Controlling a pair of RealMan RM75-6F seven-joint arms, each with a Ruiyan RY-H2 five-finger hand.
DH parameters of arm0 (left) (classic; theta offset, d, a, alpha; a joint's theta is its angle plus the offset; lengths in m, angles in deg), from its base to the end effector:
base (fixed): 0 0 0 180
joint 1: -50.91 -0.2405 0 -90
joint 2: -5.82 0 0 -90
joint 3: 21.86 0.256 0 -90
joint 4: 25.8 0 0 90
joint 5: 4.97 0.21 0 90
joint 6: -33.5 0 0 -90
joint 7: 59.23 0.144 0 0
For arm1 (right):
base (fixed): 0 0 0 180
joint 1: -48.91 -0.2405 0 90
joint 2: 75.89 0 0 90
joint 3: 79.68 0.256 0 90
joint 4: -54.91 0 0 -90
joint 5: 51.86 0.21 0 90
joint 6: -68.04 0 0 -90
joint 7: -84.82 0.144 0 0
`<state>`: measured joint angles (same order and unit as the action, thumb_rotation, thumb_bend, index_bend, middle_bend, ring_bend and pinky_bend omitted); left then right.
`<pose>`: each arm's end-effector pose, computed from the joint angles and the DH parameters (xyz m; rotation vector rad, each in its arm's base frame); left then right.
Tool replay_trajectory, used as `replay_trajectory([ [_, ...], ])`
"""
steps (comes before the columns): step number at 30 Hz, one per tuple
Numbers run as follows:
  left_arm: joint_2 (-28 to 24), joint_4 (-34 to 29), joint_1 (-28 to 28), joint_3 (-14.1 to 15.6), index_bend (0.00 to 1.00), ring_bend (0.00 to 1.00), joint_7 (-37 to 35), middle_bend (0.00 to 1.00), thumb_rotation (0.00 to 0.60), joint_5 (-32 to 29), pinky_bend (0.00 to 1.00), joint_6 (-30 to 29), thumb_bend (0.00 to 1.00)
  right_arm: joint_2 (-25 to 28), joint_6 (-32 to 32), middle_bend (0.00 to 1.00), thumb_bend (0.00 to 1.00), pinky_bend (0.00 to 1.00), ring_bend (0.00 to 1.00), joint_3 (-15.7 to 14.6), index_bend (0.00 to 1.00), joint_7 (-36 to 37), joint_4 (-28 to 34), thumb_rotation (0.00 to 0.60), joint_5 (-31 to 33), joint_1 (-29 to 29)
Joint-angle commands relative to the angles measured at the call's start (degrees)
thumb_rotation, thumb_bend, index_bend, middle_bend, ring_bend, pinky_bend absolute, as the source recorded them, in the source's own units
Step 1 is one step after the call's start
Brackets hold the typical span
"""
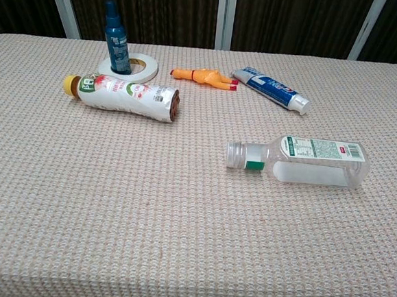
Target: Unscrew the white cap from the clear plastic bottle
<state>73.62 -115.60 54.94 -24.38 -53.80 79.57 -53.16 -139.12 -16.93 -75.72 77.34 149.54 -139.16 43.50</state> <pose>-0.3189 0.1754 0.1465 -1.3666 -0.8514 -0.8382 -0.2977 -0.1872 0.1615 1.4361 -0.7923 0.8599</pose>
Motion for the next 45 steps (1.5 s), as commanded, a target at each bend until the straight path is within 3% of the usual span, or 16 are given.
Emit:
replay_trajectory([
  [1,0.2,0.2,0.0,0.1,0.18,0.04,-0.4,0.10,0.600,-0.1,0.02,0.3,0.00,0.1,0.3,0.16,0.06,0.01,0.00,-0.1,0.01,-0.1,0.1,0.600,0.1,-0.1],
  [12,0.1,0.2,-0.3,0.2,0.18,0.05,-0.7,0.10,0.600,0.3,0.02,-0.3,0.00,0.6,3.0,0.16,0.06,0.00,0.00,-0.9,0.01,1.4,1.0,0.600,-1.7,-1.9],
  [18,0.2,0.2,-0.3,0.2,0.18,0.05,-0.6,0.10,0.600,0.6,0.02,-0.3,0.00,-0.4,14.3,0.16,0.06,0.01,0.00,-0.8,0.03,2.5,1.8,0.600,-1.1,-8.5],
  [24,0.4,0.5,-0.2,0.2,0.18,0.04,-1.0,0.10,0.600,0.7,0.02,-0.2,0.00,-7.4,25.4,0.17,0.05,0.01,0.00,1.6,0.03,-0.1,-1.9,0.600,2.0,-16.8],
  [28,0.3,0.9,-0.2,0.2,0.18,0.05,-1.3,0.10,0.600,0.9,0.02,-0.1,0.00,-14.0,28.7,0.21,0.05,0.04,0.00,2.7,0.11,1.3,-7.1,0.600,3.2,-20.4],
  [34,0.1,1.2,0.0,0.0,0.18,0.04,-1.9,0.10,0.600,0.5,0.02,0.2,0.00,-20.1,29.6,0.24,0.05,0.08,0.04,2.6,0.19,2.5,-12.4,0.600,3.4,-22.9],
  [45,0.2,2.3,0.0,0.0,0.18,0.04,-3.7,0.10,0.600,1.2,0.02,-0.1,0.00,-23.8,27.9,0.31,0.10,0.18,0.12,1.5,0.31,3.9,-15.3,0.600,3.3,-23.6],
])
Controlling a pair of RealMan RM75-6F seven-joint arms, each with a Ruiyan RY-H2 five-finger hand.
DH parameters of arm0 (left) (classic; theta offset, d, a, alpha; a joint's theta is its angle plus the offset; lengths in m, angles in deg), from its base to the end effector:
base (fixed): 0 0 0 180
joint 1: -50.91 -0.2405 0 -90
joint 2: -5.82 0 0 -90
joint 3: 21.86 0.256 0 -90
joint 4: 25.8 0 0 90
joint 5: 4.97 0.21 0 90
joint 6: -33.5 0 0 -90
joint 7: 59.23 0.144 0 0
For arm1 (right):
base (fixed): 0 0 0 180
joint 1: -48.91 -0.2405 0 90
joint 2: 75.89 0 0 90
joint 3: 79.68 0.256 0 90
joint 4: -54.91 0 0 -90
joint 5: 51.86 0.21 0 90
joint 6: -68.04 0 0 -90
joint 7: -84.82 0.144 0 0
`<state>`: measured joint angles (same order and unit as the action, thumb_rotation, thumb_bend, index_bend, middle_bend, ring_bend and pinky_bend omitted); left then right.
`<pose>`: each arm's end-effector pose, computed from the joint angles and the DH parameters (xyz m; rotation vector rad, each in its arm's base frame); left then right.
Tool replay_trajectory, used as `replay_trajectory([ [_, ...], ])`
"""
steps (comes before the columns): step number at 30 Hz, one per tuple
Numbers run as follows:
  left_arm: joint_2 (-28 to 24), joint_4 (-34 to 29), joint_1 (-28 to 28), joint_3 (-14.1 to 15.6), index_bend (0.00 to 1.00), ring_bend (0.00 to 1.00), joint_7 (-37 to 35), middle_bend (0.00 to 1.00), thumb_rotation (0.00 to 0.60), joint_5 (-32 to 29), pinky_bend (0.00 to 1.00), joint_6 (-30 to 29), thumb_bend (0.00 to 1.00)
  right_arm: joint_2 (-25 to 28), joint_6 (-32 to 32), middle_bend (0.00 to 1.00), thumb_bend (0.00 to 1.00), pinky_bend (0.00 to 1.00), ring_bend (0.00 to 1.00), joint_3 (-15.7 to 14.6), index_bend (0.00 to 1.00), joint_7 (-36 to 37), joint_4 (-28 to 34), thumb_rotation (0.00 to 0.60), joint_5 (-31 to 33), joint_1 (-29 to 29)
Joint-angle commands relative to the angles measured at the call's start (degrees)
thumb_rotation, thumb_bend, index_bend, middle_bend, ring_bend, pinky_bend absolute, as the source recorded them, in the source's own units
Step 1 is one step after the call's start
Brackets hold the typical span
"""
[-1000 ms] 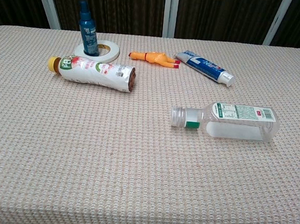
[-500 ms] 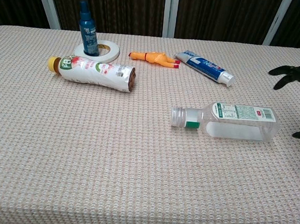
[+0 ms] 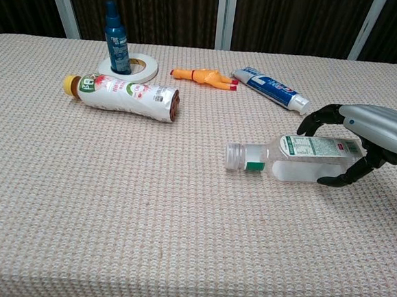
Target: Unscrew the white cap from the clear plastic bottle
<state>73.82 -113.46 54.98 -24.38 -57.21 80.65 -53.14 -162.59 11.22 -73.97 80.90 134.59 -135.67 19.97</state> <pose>-0.3233 0.1762 0.1479 -1.3713 -0.8614 -0.8688 -0.2223 -0.2912 -0.0091 1.8925 -1.0154 0.9409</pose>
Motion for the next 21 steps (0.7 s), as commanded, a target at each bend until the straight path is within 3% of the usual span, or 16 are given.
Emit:
replay_trajectory([
  [1,0.0,0.2,-0.1,0.1,0.18,0.04,-0.5,0.10,0.600,0.1,0.02,-0.1,0.00,-0.5,-0.3,0.32,0.10,0.18,0.12,-0.4,0.32,0.5,-0.7,0.600,-0.2,-0.1],
  [4,-0.2,0.2,-0.1,0.2,0.18,0.04,-0.9,0.10,0.600,0.1,0.02,0.2,0.00,-1.1,-1.0,0.34,0.10,0.21,0.15,-1.0,0.35,1.2,-1.5,0.600,-0.9,-0.2],
  [10,-0.9,-0.4,0.6,-0.2,0.18,0.04,-0.9,0.10,0.600,1.0,0.02,0.0,0.00,-2.3,-5.8,0.46,0.18,0.43,0.30,-1.5,0.55,5.0,-3.6,0.600,-4.0,0.3],
  [15,-3.7,-3.0,2.5,-0.3,0.19,0.05,-1.7,0.10,0.600,4.6,0.02,0.3,0.00,-2.7,-9.6,0.53,0.25,0.54,0.40,-1.9,0.70,15.4,-5.8,0.600,-7.7,-0.1],
  [21,-5.6,-5.4,7.1,-2.0,0.19,0.05,-5.1,0.11,0.600,9.1,0.02,2.0,0.00,-5.0,-14.9,0.56,0.29,0.56,0.44,-1.4,0.75,27.7,-10.1,0.600,-11.3,-1.3],
])
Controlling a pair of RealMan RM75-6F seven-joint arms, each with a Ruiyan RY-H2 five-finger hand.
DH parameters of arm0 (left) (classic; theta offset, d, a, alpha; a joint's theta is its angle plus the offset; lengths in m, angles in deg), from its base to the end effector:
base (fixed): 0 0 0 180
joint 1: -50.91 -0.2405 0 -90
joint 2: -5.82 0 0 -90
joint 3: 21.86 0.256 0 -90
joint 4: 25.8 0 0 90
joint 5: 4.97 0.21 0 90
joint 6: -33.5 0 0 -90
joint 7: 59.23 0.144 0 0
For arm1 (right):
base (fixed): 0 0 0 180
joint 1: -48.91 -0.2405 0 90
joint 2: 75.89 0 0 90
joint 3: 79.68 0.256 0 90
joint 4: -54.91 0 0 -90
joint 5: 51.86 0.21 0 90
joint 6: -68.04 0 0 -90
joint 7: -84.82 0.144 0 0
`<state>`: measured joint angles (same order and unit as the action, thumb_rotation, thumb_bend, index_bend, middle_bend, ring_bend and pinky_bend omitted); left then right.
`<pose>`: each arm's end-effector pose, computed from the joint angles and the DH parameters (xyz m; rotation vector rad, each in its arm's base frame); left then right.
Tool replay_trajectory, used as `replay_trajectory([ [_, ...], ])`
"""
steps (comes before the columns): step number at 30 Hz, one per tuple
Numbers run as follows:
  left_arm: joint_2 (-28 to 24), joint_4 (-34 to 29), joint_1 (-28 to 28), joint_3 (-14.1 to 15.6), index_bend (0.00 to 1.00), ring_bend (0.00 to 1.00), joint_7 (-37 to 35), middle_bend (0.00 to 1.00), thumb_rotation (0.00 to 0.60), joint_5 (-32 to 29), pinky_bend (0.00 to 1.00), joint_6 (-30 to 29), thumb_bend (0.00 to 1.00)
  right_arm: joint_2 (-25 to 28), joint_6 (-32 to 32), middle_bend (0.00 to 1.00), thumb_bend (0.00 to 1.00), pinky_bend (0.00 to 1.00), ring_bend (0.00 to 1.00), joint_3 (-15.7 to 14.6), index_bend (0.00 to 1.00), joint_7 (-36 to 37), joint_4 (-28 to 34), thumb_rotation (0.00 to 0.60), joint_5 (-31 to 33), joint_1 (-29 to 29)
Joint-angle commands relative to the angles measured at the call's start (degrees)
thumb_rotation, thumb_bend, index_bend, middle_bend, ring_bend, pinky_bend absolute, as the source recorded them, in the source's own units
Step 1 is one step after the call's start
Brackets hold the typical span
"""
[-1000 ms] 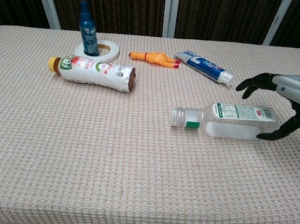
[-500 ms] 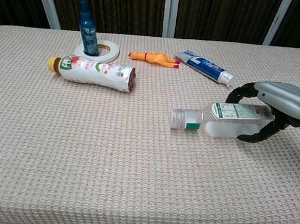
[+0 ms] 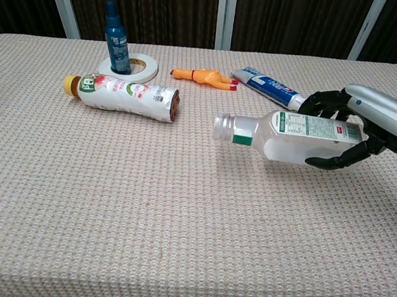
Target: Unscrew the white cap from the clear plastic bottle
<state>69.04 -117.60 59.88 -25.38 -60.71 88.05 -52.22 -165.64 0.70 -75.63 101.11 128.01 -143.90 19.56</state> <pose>-0.2825 0.2032 0.1608 -1.5176 -0.7876 -1.0367 -0.2136 -0.2928 -0.0034 1.8029 -1.1201 1.2784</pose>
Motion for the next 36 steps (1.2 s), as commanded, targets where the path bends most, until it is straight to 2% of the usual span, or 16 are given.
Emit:
replay_trajectory([
  [1,-1.1,-1.8,3.4,-1.3,0.19,0.05,-1.9,0.11,0.600,2.5,0.02,1.8,0.00,-2.8,-5.6,0.56,0.30,0.56,0.44,0.4,0.75,9.5,-4.5,0.600,-3.6,-1.1],
  [9,1.1,-5.0,11.2,-3.7,0.20,0.05,-3.7,0.11,0.600,6.4,0.02,6.7,0.00,-6.2,-6.7,0.58,0.36,0.57,0.45,1.4,0.77,18.7,-7.3,0.600,-4.2,-4.0],
  [18,7.9,-4.9,18.0,-5.3,0.20,0.05,-5.4,0.11,0.600,7.6,0.02,10.0,0.00,-9.1,-6.0,0.58,0.41,0.57,0.46,2.4,0.78,24.6,-7.7,0.600,-3.5,-7.1],
  [26,12.1,-2.9,21.2,-6.3,0.19,0.05,-5.8,0.11,0.600,6.6,0.02,10.7,0.00,-10.4,-5.3,0.58,0.42,0.57,0.46,1.9,0.78,25.6,-7.6,0.600,-3.8,-8.8],
  [36,14.6,-1.5,22.9,-5.9,0.19,0.05,-5.9,0.11,0.600,6.4,0.02,9.8,0.00,-11.9,-5.2,0.58,0.42,0.57,0.46,2.0,0.78,25.0,-7.8,0.600,-3.3,-10.3],
])
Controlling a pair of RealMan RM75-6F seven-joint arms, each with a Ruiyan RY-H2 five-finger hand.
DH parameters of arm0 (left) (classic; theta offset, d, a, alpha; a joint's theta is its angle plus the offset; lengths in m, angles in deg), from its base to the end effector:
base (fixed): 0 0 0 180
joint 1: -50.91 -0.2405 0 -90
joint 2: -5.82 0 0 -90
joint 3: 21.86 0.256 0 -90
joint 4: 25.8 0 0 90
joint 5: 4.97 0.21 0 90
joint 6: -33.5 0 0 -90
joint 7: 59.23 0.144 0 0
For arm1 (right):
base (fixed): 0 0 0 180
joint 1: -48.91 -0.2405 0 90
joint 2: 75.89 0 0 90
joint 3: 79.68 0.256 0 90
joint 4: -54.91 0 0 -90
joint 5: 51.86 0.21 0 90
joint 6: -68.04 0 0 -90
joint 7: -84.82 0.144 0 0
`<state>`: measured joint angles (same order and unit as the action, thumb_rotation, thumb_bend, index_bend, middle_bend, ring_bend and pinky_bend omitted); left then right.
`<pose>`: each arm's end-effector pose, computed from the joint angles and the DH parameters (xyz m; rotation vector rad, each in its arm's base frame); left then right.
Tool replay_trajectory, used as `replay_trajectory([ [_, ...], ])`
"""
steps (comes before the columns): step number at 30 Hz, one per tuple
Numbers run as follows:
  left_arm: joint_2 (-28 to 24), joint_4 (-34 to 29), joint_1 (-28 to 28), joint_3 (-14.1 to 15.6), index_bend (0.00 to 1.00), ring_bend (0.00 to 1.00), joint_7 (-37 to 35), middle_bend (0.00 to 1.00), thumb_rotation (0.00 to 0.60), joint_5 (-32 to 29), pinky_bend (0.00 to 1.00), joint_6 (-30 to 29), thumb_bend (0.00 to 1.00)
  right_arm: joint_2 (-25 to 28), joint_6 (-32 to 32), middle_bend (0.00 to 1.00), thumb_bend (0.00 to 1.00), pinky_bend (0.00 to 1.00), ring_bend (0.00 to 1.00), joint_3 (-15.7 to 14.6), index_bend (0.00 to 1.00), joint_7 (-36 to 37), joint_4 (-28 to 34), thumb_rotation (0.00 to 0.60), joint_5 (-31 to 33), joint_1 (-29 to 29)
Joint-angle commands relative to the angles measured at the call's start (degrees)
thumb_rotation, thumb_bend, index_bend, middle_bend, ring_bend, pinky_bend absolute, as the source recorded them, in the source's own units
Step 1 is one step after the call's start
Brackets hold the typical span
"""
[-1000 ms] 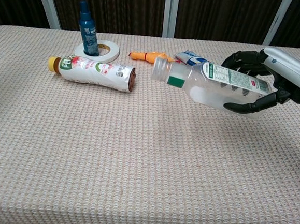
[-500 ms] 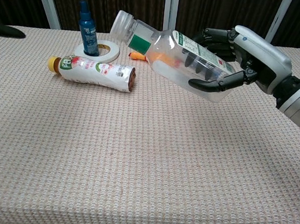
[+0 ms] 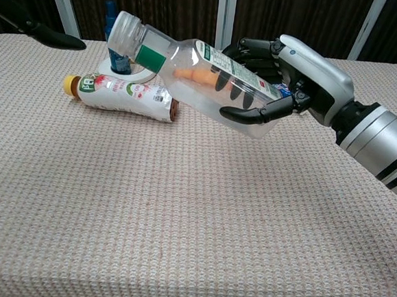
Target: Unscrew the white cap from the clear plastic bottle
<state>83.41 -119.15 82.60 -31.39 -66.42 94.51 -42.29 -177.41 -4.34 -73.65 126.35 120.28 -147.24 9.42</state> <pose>-0.1290 0.2866 0.0752 -1.8231 -0.7740 -1.5888 -0.1285 -0.3141 -0.0452 1.7620 -1.4353 1.7890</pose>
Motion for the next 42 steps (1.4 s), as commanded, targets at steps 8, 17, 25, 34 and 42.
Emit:
replay_trajectory([
  [8,0.8,0.0,0.9,0.7,0.19,0.05,-0.7,0.11,0.600,-0.1,0.02,-0.8,0.00,-0.7,-0.4,0.58,0.42,0.57,0.46,0.1,0.78,-0.5,0.0,0.600,0.5,-0.6],
  [17,1.3,0.1,1.7,1.1,0.19,0.05,-1.8,0.11,0.600,-0.6,0.02,-1.1,0.00,-1.1,-0.9,0.58,0.42,0.57,0.46,-0.4,0.78,-0.4,-0.1,0.600,0.3,-1.0],
  [25,1.0,-0.7,2.1,1.3,0.20,0.05,-2.1,0.11,0.600,-0.4,0.02,-2.0,0.00,-1.4,-0.2,0.58,0.42,0.57,0.46,-0.6,0.78,-0.9,-0.4,0.600,0.8,-1.4],
  [34,0.4,-1.3,2.2,1.9,0.19,0.05,-1.9,0.11,0.600,-0.2,0.02,-2.5,0.00,-1.5,-0.4,0.58,0.42,0.58,0.46,-0.7,0.78,-0.9,-0.7,0.600,1.1,-1.5],
  [42,0.9,-0.7,2.1,2.6,0.19,0.05,-1.8,0.11,0.600,-0.7,0.02,-2.5,0.00,-1.1,-1.6,0.58,0.42,0.58,0.46,-0.7,0.78,-0.5,-0.2,0.600,1.0,-1.2],
])
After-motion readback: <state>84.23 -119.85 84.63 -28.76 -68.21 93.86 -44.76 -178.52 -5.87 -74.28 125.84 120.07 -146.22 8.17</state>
